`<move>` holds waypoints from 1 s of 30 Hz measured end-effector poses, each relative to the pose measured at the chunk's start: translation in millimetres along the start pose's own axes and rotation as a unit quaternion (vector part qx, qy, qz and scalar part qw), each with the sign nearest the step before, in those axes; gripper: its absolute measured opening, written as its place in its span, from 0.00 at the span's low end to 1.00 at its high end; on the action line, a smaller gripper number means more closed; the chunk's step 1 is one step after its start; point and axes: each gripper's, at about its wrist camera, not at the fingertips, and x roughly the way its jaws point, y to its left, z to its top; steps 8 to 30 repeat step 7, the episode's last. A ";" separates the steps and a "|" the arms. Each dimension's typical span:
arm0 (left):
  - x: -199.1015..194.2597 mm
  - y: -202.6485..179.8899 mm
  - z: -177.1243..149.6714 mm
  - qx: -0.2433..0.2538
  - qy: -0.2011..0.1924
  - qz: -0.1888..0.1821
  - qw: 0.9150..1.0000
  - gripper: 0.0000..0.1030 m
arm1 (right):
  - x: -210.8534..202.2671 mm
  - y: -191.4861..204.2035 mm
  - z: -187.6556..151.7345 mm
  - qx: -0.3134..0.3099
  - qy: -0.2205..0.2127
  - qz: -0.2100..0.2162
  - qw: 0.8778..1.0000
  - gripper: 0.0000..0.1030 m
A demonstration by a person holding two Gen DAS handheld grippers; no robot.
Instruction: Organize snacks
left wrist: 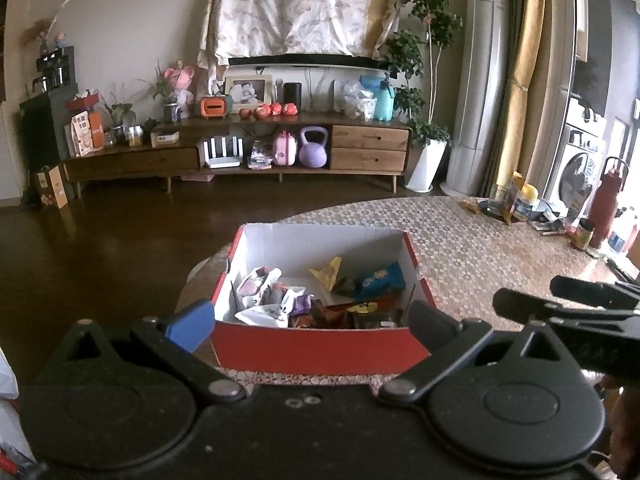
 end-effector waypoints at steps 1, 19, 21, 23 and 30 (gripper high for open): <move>-0.3 0.2 0.6 -0.001 0.001 0.000 1.000 1.00 | 1.4 0.5 0.4 -0.001 0.004 -0.002 1.000 0.82; 1.4 0.5 1.7 -0.006 0.008 -0.005 1.000 1.00 | 6.7 -1.5 0.0 0.005 0.017 0.001 1.000 0.82; 1.4 0.5 1.7 -0.006 0.008 -0.005 1.000 1.00 | 6.7 -1.5 0.0 0.005 0.017 0.001 1.000 0.82; 1.4 0.5 1.7 -0.006 0.008 -0.005 1.000 1.00 | 6.7 -1.5 0.0 0.005 0.017 0.001 1.000 0.82; 1.4 0.5 1.7 -0.006 0.008 -0.005 1.000 1.00 | 6.7 -1.5 0.0 0.005 0.017 0.001 1.000 0.82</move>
